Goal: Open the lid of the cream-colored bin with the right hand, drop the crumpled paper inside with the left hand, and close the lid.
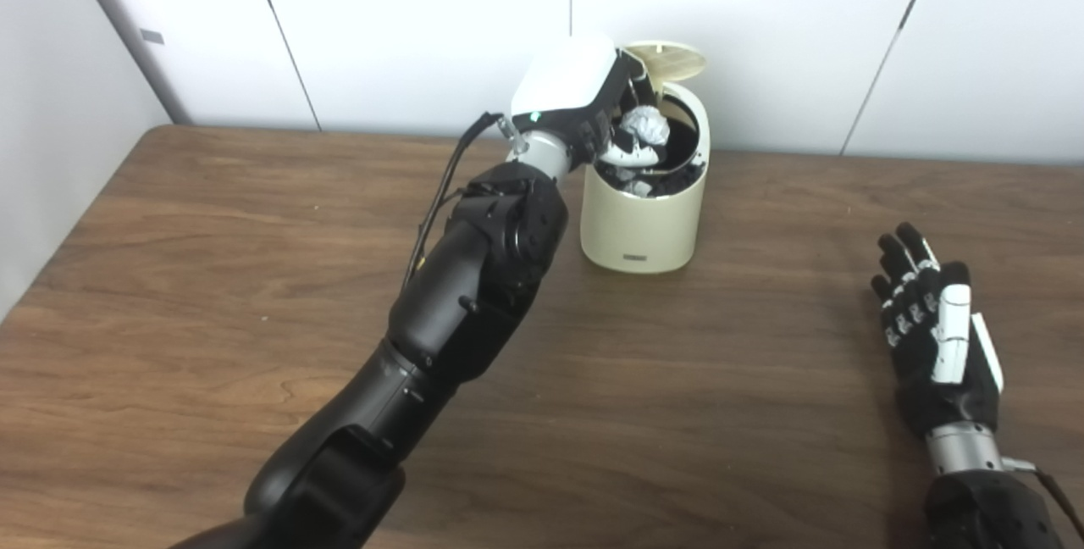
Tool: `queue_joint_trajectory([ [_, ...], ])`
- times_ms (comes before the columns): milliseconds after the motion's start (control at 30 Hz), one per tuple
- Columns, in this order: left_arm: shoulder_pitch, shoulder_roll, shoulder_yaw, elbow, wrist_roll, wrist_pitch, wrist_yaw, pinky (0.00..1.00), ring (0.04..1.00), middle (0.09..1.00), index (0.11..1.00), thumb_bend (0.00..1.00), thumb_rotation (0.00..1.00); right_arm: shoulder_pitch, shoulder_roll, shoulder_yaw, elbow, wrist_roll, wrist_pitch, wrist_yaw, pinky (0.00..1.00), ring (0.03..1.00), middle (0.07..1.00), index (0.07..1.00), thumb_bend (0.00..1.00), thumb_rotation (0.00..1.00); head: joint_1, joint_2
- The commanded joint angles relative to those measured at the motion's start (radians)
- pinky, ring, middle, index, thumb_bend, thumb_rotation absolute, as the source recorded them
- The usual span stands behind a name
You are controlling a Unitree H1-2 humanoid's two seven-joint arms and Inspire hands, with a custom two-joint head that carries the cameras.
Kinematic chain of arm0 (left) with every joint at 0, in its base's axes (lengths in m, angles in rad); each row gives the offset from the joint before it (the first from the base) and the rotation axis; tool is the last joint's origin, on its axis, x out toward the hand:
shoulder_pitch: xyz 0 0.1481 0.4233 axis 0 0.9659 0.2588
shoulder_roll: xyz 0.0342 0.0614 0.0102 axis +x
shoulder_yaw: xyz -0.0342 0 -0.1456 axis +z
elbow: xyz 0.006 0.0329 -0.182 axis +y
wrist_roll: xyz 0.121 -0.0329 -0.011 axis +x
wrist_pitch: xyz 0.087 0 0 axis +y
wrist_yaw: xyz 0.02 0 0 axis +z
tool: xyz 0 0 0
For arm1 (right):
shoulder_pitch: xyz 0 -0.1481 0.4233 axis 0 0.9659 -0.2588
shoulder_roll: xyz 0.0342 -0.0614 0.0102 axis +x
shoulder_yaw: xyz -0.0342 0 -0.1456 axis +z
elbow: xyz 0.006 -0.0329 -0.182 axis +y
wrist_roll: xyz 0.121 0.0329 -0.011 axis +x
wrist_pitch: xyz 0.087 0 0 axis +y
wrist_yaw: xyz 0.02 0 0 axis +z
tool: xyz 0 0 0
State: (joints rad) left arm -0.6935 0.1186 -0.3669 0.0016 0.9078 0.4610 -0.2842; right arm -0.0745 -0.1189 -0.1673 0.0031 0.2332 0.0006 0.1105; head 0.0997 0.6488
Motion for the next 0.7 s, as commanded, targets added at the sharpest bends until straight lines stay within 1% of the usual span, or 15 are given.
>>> queue_joint_trajectory([
  [0,-0.050,0.005,0.010,-0.015,0.012,0.005,0.008,0.32,0.392,0.470,0.553,0.48,0.00,0.006,0.002,-0.002,0.033,0.000,-0.032,-0.004,1.00,0.988,0.931,0.937,0.48,1.00,0.001,0.000],
  [33,-0.050,0.002,0.013,-0.015,0.011,0.005,0.007,0.34,0.379,0.460,0.551,0.49,0.00,0.006,0.001,-0.003,0.034,-0.002,-0.029,-0.005,1.00,0.986,0.929,0.936,0.48,1.00,0.002,0.000],
  [100,-0.049,-0.002,0.016,-0.015,0.009,0.005,0.010,0.27,0.395,0.501,0.502,0.50,0.00,0.005,-0.002,-0.003,0.037,-0.005,-0.029,-0.004,1.00,0.989,0.927,0.940,0.49,1.00,0.005,0.000],
  [167,-0.050,-0.003,0.017,-0.013,0.009,0.004,0.013,0.23,0.397,0.504,0.494,0.50,0.00,0.004,-0.002,-0.003,0.037,-0.006,-0.028,-0.003,1.00,0.988,0.924,0.939,0.49,1.00,0.007,-0.001],
  [200,-0.051,-0.003,0.017,-0.013,0.012,0.004,0.012,0.23,0.397,0.503,0.494,0.50,0.00,0.003,-0.003,-0.002,0.035,-0.007,-0.026,-0.003,1.00,0.988,0.924,0.938,0.49,1.00,0.007,-0.001],
  [233,-0.052,-0.004,0.017,-0.013,0.014,0.005,0.012,0.21,0.329,0.489,0.493,0.51,0.00,0.003,-0.003,-0.002,0.034,-0.007,-0.024,-0.003,1.00,0.988,0.924,0.939,0.49,1.00,0.007,-0.001],
  [300,-0.052,-0.008,0.021,-0.013,0.023,0.007,0.006,0.18,0.262,0.478,0.492,0.52,0.00,0.003,-0.002,-0.002,0.032,-0.006,-0.025,-0.002,1.00,0.991,0.924,0.939,0.49,1.00,0.008,0.000],
  [433,-0.051,-0.008,0.019,-0.014,0.030,0.007,0.003,0.16,0.233,0.474,0.493,0.53,0.00,0.001,-0.004,-0.001,0.034,-0.008,-0.026,-0.002,1.00,0.988,0.913,0.936,0.49,1.00,0.006,0.007],
  [500,-0.049,-0.007,0.019,-0.014,0.029,0.007,0.000,0.17,0.253,0.475,0.493,0.53,0.00,0.000,-0.004,-0.002,0.028,-0.008,-0.017,-0.005,1.00,0.978,0.903,0.925,0.51,1.00,0.006,0.007],
  [600,-0.047,-0.002,0.010,-0.011,0.034,0.005,0.003,0.22,0.309,0.477,0.493,0.53,0.00,0.002,-0.007,0.003,0.021,-0.014,-0.016,-0.002,1.00,0.977,0.900,0.919,0.52,1.00,0.006,0.007],
  [667,-0.048,-0.001,0.009,-0.005,0.032,0.004,0.007,0.21,0.294,0.476,0.493,0.53,0.00,0.002,-0.006,0.004,0.018,-0.018,-0.015,-0.005,1.00,0.974,0.892,0.909,0.51,1.00,0.006,0.007],
])
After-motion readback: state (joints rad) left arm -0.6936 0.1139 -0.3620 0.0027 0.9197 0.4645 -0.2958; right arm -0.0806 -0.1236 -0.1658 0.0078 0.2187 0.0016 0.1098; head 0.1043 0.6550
